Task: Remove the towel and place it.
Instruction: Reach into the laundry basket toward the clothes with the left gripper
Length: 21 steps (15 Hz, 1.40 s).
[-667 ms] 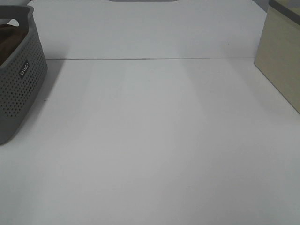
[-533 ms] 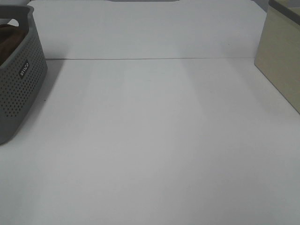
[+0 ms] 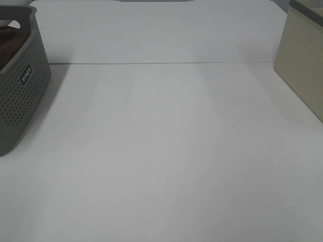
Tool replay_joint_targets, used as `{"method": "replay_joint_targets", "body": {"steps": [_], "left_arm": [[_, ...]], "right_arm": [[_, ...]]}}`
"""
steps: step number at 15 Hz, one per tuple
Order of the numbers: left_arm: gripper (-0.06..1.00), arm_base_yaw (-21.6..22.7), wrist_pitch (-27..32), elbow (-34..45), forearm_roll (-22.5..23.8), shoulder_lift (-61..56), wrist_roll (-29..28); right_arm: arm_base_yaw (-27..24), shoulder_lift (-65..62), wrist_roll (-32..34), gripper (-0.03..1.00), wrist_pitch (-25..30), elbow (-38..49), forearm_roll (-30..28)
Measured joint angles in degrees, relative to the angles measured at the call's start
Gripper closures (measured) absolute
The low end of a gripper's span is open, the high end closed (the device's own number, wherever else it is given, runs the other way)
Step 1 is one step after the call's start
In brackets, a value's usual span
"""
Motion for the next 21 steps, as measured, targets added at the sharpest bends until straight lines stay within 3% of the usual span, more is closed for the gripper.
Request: {"method": "replay_joint_targets", "body": {"steps": [21], "left_arm": [[-0.05,0.0,0.0,0.0,0.0,0.0,2.2]], "right_arm": [[0.0,0.0,0.0,0.31,0.0,0.0,0.0]]}}
